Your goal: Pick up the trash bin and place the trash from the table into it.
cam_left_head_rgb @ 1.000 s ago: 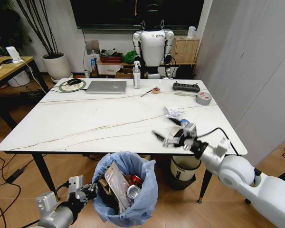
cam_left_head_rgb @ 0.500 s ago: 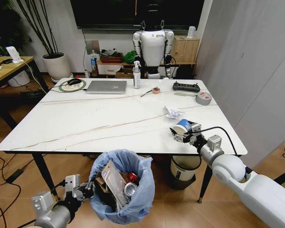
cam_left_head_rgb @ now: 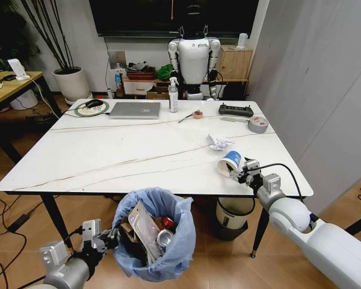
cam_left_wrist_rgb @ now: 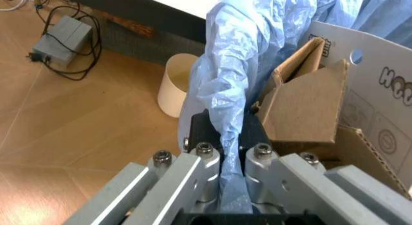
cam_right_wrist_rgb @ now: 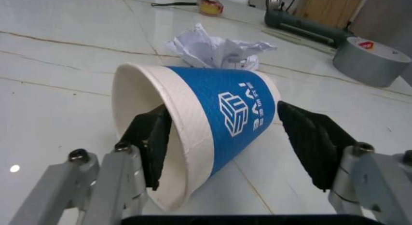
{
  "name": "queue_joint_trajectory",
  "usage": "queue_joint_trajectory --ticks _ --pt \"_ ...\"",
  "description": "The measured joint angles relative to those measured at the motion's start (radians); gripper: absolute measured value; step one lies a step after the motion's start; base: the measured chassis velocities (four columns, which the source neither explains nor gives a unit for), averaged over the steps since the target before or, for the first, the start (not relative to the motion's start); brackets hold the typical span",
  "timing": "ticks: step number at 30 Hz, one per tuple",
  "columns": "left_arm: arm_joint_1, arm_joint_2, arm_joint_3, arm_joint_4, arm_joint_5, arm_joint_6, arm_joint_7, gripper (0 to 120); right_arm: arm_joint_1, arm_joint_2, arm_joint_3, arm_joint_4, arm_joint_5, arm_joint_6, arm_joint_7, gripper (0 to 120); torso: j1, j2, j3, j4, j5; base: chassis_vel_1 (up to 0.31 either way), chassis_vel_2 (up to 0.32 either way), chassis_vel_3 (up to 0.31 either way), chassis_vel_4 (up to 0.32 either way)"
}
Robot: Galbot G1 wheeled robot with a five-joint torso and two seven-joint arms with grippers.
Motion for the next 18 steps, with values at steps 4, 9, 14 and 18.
queue_joint_trajectory --ticks 4,9,14,18 --pt "-0.003 0.001 0.001 0.001 -0.002 0.0 0.0 0 -0.001 -0.005 0.0 0.001 0.004 0.001 -0.001 45 0.0 0.0 0.0 0.0 0.0 0.0 0.0 0.0 0.0" --pt "-0.004 0.003 0.001 0.002 -0.003 0.0 0.0 0 -0.003 -0.009 0.001 0.001 0.006 0.003 -0.004 27 0.0 0.0 0.0 0.0 0.0 0.0 0.0 0.0 0.0" --pt "-0.005 0.002 0.001 0.002 -0.003 0.0 -0.001 0 -0.006 -0.012 0.002 0.003 0.01 0.004 -0.006 8 0.0 0.0 0.0 0.0 0.0 0.0 0.0 0.0 0.0" --pt "-0.005 0.002 0.002 0.002 -0.003 0.0 -0.001 0 -0.007 -0.017 0.003 0.007 0.02 0.005 -0.012 0 0.0 0.0 0.0 0.0 0.0001 0.0 0.0 0.0 0.0"
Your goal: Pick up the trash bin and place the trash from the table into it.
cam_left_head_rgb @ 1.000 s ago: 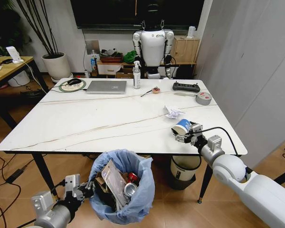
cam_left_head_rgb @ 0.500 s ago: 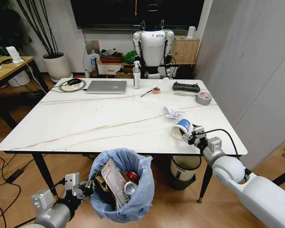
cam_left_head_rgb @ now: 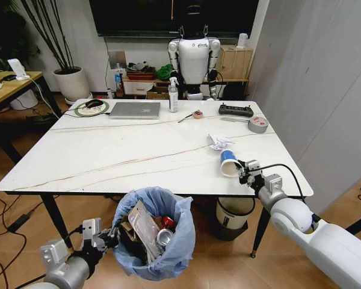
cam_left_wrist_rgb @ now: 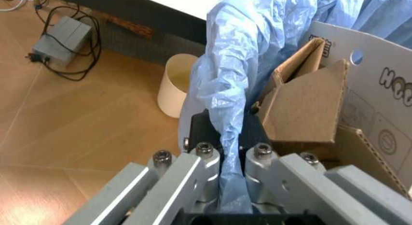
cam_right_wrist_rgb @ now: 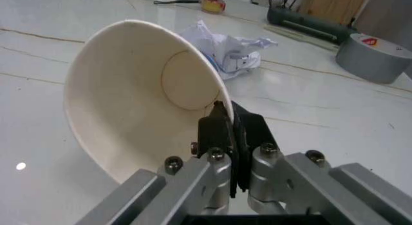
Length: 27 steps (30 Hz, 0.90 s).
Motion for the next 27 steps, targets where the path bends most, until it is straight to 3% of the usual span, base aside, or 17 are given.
queue_joint_trajectory --ticks 6,11,16,20,27 --pt "-0.001 -0.001 0.005 0.001 0.001 0.0 0.0 0 0.001 -0.02 0.01 0.016 0.029 0.035 -0.044 0 0.0 0.0 0.0 -0.0001 0.0 0.0 0.0 0.0 0.0" --pt "-0.001 -0.003 0.005 -0.001 -0.005 0.0 0.0 0 0.007 -0.084 0.017 0.072 0.14 0.223 -0.3 0 0.0 0.0 0.0 0.0 -0.0002 0.0 0.0 0.0 0.0" --pt "0.001 -0.005 0.004 -0.002 -0.005 0.0 0.0 0 0.005 -0.136 -0.006 0.156 0.186 0.316 -0.484 0 0.0 0.0 0.0 -0.0001 -0.0001 0.0 0.0 0.0 0.0" --pt "-0.003 -0.005 0.011 -0.004 -0.006 0.0 -0.001 0 0.012 -0.167 -0.047 0.273 0.202 0.332 -0.543 0 0.0 0.0 0.0 0.0001 -0.0002 0.0 0.0 0.0 0.0" --pt "-0.009 0.009 0.033 -0.011 -0.012 0.001 -0.001 0 -0.01 -0.208 -0.12 0.354 0.146 0.328 -0.556 0 0.0 0.0 0.0 -0.0001 -0.0001 0.0 0.0 0.0 0.0"
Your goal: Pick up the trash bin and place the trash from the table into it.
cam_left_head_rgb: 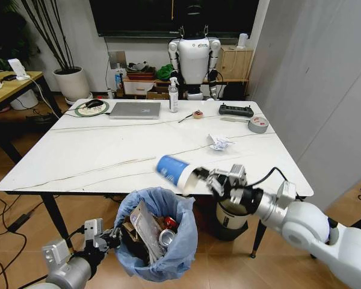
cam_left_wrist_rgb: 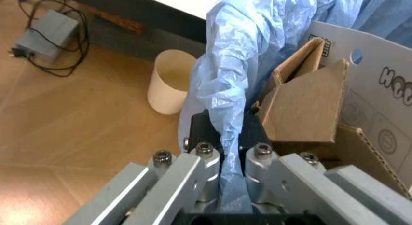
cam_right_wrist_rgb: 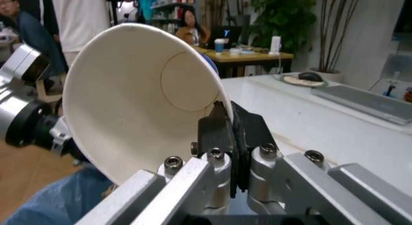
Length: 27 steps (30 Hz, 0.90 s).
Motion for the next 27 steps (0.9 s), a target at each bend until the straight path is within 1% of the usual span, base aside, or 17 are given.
queue_joint_trajectory --ticks 7,16,19,20,21,23,24,26,27 --pt "-0.008 0.019 0.031 0.0 -0.006 0.003 0.009 0 -0.004 0.001 -0.071 0.009 -0.063 0.001 0.005 0 0.0 0.0 0.0 0.0001 0.0 0.0 0.0 0.0 0.0" --pt "-0.015 0.03 0.029 -0.013 -0.02 0.006 0.01 0 -0.004 0.008 -0.079 0.002 -0.104 -0.008 0.013 0 0.0 0.0 0.0 0.0001 0.0 0.0 0.0 0.0 0.0" --pt "-0.013 0.029 0.027 -0.013 -0.019 0.006 0.01 0 -0.006 0.007 -0.074 -0.007 -0.111 -0.009 0.011 11 0.0 0.0 0.0 0.0001 0.0 0.0 0.0 0.0 0.0" --pt "-0.013 0.029 0.027 -0.013 -0.019 0.006 0.01 0 -0.006 0.007 -0.074 -0.007 -0.111 -0.009 0.011 11 0.0 0.0 0.0 0.0001 0.0 0.0 0.0 0.0 0.0" --pt "-0.014 0.029 0.024 -0.014 -0.019 0.007 0.01 0 -0.006 0.008 -0.072 -0.012 -0.112 -0.01 0.01 22 0.0 0.0 0.0 0.0001 0.0 0.0 0.0 0.0 0.0" --pt "-0.014 0.029 0.02 -0.014 -0.019 0.007 0.008 0 -0.007 0.008 -0.071 -0.015 -0.115 -0.01 0.007 26 0.0 0.0 0.0 0.0001 0.0 0.0 0.0 0.0 0.0" --pt "-0.014 0.029 0.02 -0.014 -0.019 0.007 0.008 0 -0.007 0.008 -0.071 -0.015 -0.115 -0.01 0.007 26 0.0 0.0 0.0 0.0001 0.0 0.0 0.0 0.0 0.0" --pt "-0.008 0.026 0.012 -0.014 -0.018 0.008 0.001 0 -0.008 0.008 -0.055 -0.021 -0.113 -0.002 0.005 38 0.0 0.0 0.0 0.0 0.0 0.0 0.0 0.0 0.0" --pt "-0.006 0.024 0.011 -0.014 -0.016 0.008 0.0 0 -0.006 0.01 -0.047 -0.023 -0.105 0.001 0.007 41 0.0 0.0 0.0 0.0 -0.0001 0.0 0.0 0.0 0.0"
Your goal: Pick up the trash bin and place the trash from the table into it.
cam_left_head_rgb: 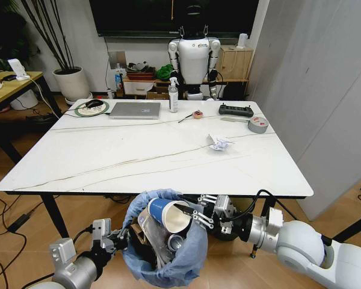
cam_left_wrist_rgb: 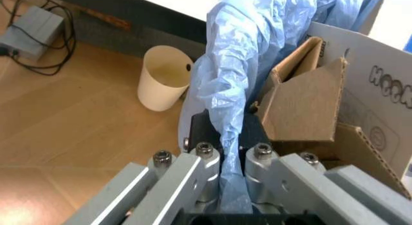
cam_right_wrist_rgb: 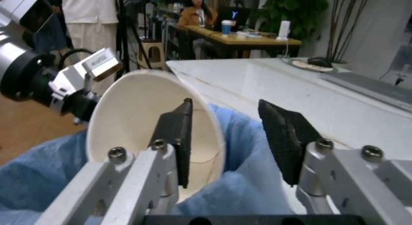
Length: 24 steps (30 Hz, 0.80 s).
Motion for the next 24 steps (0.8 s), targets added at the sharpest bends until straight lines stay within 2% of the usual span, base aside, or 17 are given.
queue_joint_trajectory --ticks 6,8,9,11,12,16,19,21,24 --pt "0.017 -0.023 -0.01 0.005 0.02 -0.001 -0.004 0 0.029 0.022 0.052 -0.016 0.091 0.0 0.059 61 0.0 0.0 0.0 0.0003 -0.0001 0.0 0.0 0.0 0.0" --pt "0.02 -0.029 -0.016 0.005 0.026 -0.002 -0.004 0 0.026 0.025 0.06 -0.02 0.094 0.0 0.076 71 0.0 0.0 0.0 0.0003 0.0001 0.0 0.0 0.0 0.0" --pt "0.021 -0.03 -0.016 0.005 0.026 -0.002 -0.004 0 0.025 0.026 0.061 -0.02 0.095 0.0 0.078 71 0.0 0.0 0.0 0.0003 0.0001 0.0 0.0 0.0 0.0" --pt "0.024 -0.035 -0.025 0.003 0.03 -0.003 -0.004 0 0.015 0.042 0.07 -0.025 0.093 -0.022 0.141 84 0.0 0.0 0.0 0.0 -0.0001 0.0 0.0 0.0 0.0" --pt "0.024 -0.035 -0.025 0.003 0.03 -0.003 -0.004 0 0.015 0.042 0.07 -0.025 0.093 -0.022 0.141 84 0.0 0.0 0.0 0.0 -0.0001 0.0 0.0 0.0 0.0" --pt "0.031 -0.04 -0.032 0.002 0.041 -0.005 -0.004 0 0.036 0.112 0.074 -0.075 0.097 -0.084 0.337 97 0.0 0.0 0.0 -0.0001 0.0 0.0 0.0 0.0 0.0" --pt "0.038 -0.046 -0.038 0.003 0.051 -0.008 -0.005 0 0.085 0.183 0.077 -0.182 0.1 -0.136 0.443 100 0.0 0.0 0.0 0.0002 0.0001 0.0 0.0 0.0 0.0" --pt "0.039 -0.047 -0.039 0.003 0.053 -0.008 -0.005 0 0.092 0.192 0.077 -0.2 0.099 -0.14 0.451 100 0.0 0.0 0.0 0.0001 0.0001 0.0 0.0 0.0 0.0" --pt "0.048 -0.054 -0.05 0.001 0.059 -0.01 -0.005 0 0.16 0.253 0.078 -0.342 0.071 -0.179 0.494 100 0.0 0.0 0.0 0.0003 0.0004 0.0 0.0 0.0 0.0"
